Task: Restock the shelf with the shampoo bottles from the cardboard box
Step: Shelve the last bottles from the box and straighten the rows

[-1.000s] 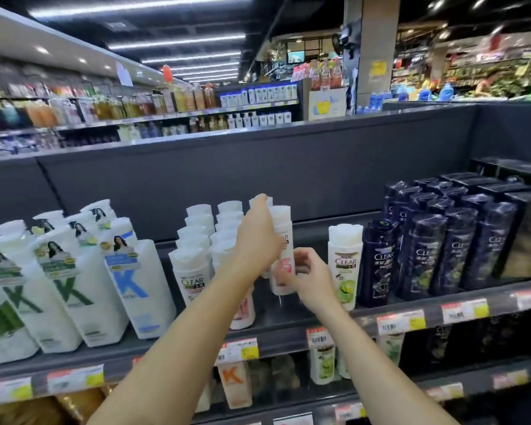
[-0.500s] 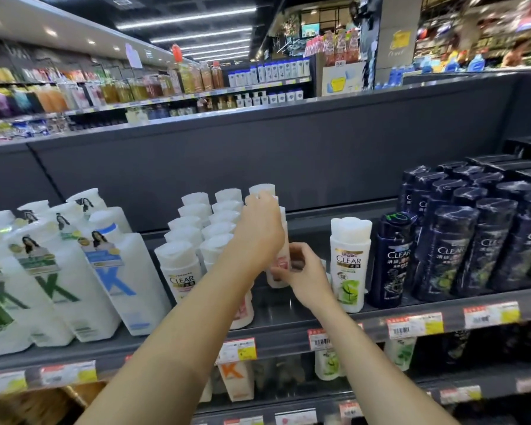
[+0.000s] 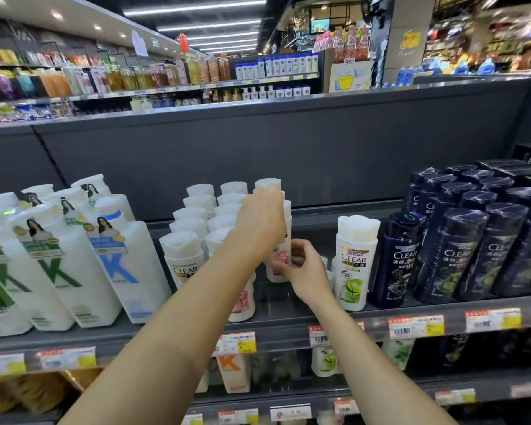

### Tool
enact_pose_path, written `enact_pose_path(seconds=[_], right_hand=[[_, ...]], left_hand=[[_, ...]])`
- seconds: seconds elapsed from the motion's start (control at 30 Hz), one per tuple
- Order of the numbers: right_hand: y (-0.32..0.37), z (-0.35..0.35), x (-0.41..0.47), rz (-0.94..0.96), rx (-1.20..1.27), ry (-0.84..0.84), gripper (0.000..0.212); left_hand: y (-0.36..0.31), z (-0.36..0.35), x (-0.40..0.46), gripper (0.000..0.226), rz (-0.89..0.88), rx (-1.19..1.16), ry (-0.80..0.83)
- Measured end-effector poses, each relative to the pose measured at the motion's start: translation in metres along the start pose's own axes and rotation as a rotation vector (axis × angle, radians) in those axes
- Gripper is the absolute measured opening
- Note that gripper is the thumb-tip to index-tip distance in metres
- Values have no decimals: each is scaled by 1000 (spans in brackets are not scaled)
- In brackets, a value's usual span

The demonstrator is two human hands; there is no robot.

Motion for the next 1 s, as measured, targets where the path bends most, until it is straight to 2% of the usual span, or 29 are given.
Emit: enact_pose_path(seconds=[0.23, 0.7, 0.9, 1.0], right_hand=[[0, -4, 0, 15, -11, -9, 46], [-3, -5, 1, 42, -73, -29, 47], [-5, -5, 0, 81, -131, -39, 50], [-5, -6, 0, 89, -148, -40, 51]], left_hand=[[4, -3, 3, 25, -6, -29, -7], [3, -3, 7, 23, -54, 62, -61], [1, -3, 5, 43, -64, 113, -70], [2, -3, 3, 34, -63, 136, -89]])
Point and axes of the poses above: each hand's wrist, its own x-axis towards the middle knuckle, its own z-axis out of the back of the hand, y = z × x, the point moved 4 cm from there along x, towards the middle knuckle, and after that the axes turned 8 degrees about x, right-handed, at the moved point
